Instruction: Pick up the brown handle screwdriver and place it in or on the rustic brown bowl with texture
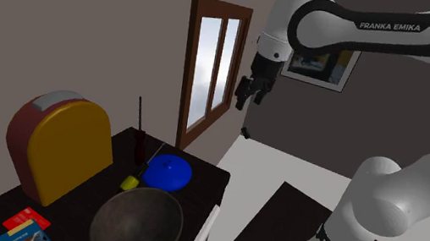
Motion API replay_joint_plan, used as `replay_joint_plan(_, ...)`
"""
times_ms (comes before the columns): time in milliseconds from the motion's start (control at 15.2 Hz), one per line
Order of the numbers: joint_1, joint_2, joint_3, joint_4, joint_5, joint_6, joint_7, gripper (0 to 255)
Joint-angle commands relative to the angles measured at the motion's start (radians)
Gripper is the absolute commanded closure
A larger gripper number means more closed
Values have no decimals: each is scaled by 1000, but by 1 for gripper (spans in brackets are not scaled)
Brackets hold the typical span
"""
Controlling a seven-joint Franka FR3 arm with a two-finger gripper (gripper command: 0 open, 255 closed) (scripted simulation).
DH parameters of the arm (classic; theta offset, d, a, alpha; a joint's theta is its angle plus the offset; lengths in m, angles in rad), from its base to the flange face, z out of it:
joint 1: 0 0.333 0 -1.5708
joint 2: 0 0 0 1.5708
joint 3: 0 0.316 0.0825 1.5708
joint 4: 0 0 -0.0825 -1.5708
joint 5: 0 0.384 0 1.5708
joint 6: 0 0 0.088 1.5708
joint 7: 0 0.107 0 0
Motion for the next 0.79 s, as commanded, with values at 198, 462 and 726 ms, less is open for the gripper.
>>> replay_joint_plan(198,34,116,22,-16,67,188,17,0)
replay_joint_plan(462,62,221,40,-2,118,323,22,0)
replay_joint_plan(726,91,335,59,35,167,448,20,0)
